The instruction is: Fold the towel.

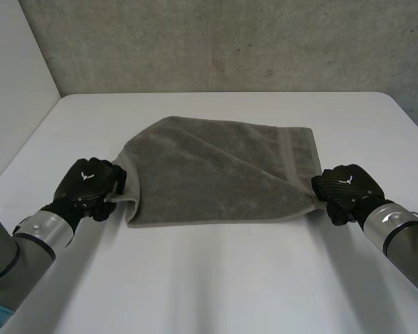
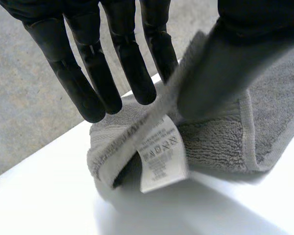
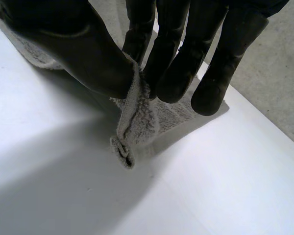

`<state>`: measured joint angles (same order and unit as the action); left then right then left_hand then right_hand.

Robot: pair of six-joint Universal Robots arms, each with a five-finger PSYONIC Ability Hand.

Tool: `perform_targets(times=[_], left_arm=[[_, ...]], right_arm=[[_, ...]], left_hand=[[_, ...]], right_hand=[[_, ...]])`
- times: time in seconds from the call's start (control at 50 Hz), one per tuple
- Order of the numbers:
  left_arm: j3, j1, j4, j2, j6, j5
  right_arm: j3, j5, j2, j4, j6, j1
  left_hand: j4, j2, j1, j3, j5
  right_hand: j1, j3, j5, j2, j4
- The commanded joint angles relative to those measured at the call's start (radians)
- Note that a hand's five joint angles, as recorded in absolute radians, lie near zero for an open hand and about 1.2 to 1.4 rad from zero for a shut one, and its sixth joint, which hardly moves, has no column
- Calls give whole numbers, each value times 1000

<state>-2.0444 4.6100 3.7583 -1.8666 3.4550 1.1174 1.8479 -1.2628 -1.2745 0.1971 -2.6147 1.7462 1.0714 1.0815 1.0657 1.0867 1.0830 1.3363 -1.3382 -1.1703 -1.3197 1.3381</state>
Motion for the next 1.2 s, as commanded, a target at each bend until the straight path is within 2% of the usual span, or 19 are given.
perform_targets(times=[0.02, 0.06, 0.32, 0.48, 0.52, 0.56, 0.58, 0.6, 0.62, 0.74, 0.84, 0.88, 0.96, 1.0, 1.06, 1.1, 1.12, 1.16, 1.2], left_arm=[[-19, -8, 64, -3, 7, 4], [-34, -11, 109, -3, 9, 2], [-56, -34, 250, -40, 45, 9], [-34, -63, 253, -115, 219, 7], [-33, -63, 256, -128, 256, 7], [-27, -66, 268, -137, 305, 12], [-26, -66, 268, -137, 305, 12], [-26, -69, 281, -135, 314, 19], [-26, -77, 291, -129, 314, 33], [-30, -94, 314, -111, 314, 99], [-43, -96, 314, 7, 300, 167], [-45, -94, 304, 117, 251, 200], [-34, -85, 293, 251, 159, 223], [-10, -76, 226, 369, 60, 240], [21, -68, 161, 419, 24, 245], [96, -53, -14, 489, -25, 248], [96, -53, -15, 489, -25, 248], [182, -46, -211, 515, -43, 252], [229, -49, -307, 512, -47, 260]], right_arm=[[11, 0, 0, 1, -10, 3], [16, 0, 0, 1, -10, 3], [33, 0, 4, 28, -10, 3], [37, 0, 10, 36, -10, 3], [37, 0, 12, 38, -10, 3], [37, 0, 12, 38, -10, 1], [37, -1, 12, 39, -10, -1], [37, -1, 14, 42, -10, -1], [37, -1, 14, 42, -10, -1], [36, -6, 6, 47, -10, -4], [16, -20, -71, 28, -11, -7], [-5, -18, -210, -5, -11, -19], [-61, -20, -320, -80, -10, -42], [-102, -20, -368, -137, -10, -56], [-211, -7, -424, -286, -8, -86], [-273, -3, -437, -363, -5, -108], [-330, 3, -440, -430, 1, -122], [-386, 6, -444, -492, 9, -129], [-479, 14, -422, -595, 42, -137]], left_hand=[[-315, -325, -309, -330, -501], [-432, -442, -426, -447, -618], [-426, -436, -421, -442, -612], [-397, -407, -391, -412, -583], [-350, -360, -344, -365, -536], [20, 10, 26, 5, -166], [23, 13, 29, 8, -163], [258, 248, 264, 243, 72], [324, 314, 330, 309, 138], [325, 315, 331, 310, 139], [325, 315, 331, 310, 139], [325, 315, 331, 310, 139], [325, 315, 331, 310, 139], [325, 315, 331, 310, 139], [325, 315, 331, 310, 139], [325, 315, 331, 310, 139], [325, 315, 331, 310, 139], [325, 315, 331, 310, 139], [325, 315, 331, 310, 139]], right_hand=[[60, -58, -51, -77, 58], [60, -58, -51, -77, 58], [60, -58, -51, -77, 58], [60, -58, -51, -77, 58], [60, -58, -51, -77, 58], [60, -58, -51, -77, 58], [60, -58, -51, -77, 58], [60, -58, -51, -77, 58], [60, -58, -51, -77, 58], [60, -58, -51, -77, 58], [60, -58, -51, -77, 58], [60, -58, -51, -77, 58], [60, -58, -51, -77, 58], [60, -58, -51, -77, 58], [60, -58, -51, -77, 58], [60, -58, -51, -77, 58], [60, -58, -51, -77, 58], [60, -58, -51, -77, 58], [60, -58, -51, -77, 58]])
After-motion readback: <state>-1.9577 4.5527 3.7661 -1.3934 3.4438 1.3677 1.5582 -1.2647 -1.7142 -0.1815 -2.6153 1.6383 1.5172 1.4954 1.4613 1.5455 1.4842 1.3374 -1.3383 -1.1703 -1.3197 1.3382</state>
